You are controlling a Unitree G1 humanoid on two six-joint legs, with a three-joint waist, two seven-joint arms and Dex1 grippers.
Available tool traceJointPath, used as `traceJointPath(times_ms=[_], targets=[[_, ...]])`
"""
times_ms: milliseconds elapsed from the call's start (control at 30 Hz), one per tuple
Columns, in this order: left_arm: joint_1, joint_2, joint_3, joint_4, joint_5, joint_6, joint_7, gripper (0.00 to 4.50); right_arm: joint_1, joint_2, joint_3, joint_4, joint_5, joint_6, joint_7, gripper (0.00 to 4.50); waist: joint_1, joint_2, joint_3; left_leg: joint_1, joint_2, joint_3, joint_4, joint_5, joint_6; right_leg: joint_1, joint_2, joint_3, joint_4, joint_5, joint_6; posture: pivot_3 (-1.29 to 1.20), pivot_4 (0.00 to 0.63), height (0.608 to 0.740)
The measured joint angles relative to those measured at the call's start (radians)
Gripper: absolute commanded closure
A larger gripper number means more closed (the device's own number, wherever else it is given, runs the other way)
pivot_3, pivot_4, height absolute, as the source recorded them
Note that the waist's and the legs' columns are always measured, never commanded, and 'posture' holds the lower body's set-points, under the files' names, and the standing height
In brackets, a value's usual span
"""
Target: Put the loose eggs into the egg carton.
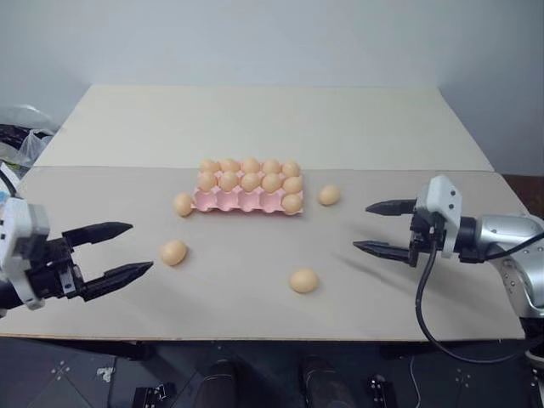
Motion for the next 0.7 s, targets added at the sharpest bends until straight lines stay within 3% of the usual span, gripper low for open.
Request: traceJointPath(times_ms=[467,700], targets=[[-0.036,0.006,-0.045,0.005,-0.001,0.005,-0.014,0.0,0.083,0.015,-0.024,-0.124,0.054,0.058,-0.07,0.05,-0.001,0.0,0.0,0.0,0.0,-0.001,0.0,0.0,0.0,0.001,0.0,-0.001,0.0,0.0,0.0,0.0,0.15,0.74],[-0.036,-0.006,-0.081,0.031,0.014,-0.01,-0.041,0.0,0.037,0.015,0.019,-0.17,0.053,0.113,-0.106,0.05,-0.003,0.0,0.0,0.0,0.0,-0.001,0.0,0.0,0.0,0.001,0.0,-0.001,0.0,0.0,0.0,0.0,0.15,0.74]])
